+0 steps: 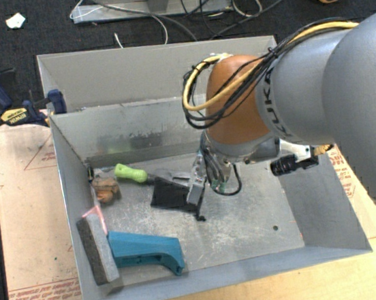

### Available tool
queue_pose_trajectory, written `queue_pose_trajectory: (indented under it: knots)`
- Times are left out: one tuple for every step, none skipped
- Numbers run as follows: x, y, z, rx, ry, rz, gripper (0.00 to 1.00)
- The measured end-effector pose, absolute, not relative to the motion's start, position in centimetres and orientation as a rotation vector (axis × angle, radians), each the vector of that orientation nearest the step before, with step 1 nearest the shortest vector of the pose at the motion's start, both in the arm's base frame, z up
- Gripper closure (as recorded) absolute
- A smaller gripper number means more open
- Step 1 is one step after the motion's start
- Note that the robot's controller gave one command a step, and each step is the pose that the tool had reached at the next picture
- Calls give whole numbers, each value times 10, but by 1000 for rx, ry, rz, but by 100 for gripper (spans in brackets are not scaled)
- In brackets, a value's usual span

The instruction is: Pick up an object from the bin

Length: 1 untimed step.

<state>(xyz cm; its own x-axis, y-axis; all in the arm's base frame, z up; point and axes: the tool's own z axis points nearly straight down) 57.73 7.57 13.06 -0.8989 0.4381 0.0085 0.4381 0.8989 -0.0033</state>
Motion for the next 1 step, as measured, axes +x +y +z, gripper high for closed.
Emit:
queue_pose_trajectory:
  knots:
    - [575,69,207,-791,-3027,5,100]
